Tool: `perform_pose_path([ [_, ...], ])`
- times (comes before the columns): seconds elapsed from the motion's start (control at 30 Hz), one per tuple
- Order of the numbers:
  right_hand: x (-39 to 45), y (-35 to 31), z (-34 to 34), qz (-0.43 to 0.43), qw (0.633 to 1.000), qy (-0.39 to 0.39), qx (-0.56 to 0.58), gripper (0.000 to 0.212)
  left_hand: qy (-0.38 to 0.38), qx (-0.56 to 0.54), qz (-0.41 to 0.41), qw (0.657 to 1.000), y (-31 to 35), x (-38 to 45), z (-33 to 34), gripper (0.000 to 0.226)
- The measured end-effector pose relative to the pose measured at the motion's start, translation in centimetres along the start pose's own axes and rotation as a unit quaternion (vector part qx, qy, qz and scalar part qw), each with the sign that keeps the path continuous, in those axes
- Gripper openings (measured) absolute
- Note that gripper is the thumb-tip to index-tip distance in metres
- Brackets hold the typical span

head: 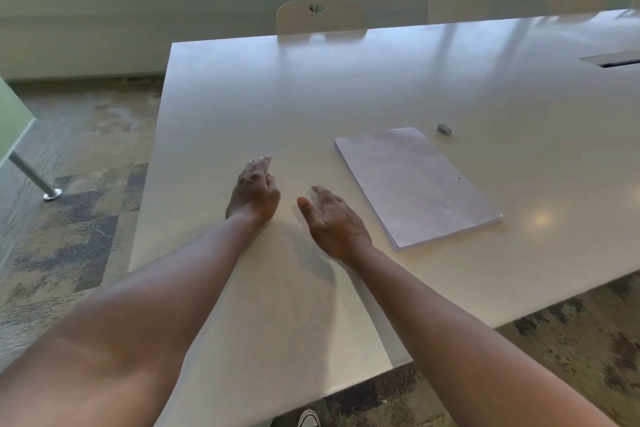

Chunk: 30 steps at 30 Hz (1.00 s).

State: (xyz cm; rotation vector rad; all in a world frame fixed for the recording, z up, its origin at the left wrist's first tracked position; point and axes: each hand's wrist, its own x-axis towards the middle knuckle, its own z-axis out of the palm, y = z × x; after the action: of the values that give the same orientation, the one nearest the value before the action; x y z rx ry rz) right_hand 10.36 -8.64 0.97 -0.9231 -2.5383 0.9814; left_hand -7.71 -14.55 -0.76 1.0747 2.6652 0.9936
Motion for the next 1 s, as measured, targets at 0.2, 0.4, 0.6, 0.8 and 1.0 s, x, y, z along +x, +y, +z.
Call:
perform_pose_path([
  [0.2,2.4,0.3,-0.3,0.019,0.989,0.083,0.121,0.054,-0.012,-0.001,0.009,1.000,0.0,2.2,0.4,0.050],
  [0.4,6.4,0.8,-0.3,0.034,0.999,0.028,-0.018,0.069,-0.018,0.011,0.018,1.000,0.3,3.8,0.7,0.050],
  [0.6,9.6,0.5,-1.0,0.042,0.997,-0.009,-0.058,0.074,-0.028,0.039,0.025,0.999,0.7,4.9,0.9,0.051],
  [0.8,9.0,0.8,-0.8,-0.006,0.999,-0.027,0.046,0.051,-0.044,0.068,0.031,0.996,1.1,5.8,1.2,0.051],
  [1.0,8.1,1.5,-0.8,0.008,0.966,0.098,0.238,0.041,-0.045,0.074,0.034,0.996,1.5,6.0,1.6,0.052],
])
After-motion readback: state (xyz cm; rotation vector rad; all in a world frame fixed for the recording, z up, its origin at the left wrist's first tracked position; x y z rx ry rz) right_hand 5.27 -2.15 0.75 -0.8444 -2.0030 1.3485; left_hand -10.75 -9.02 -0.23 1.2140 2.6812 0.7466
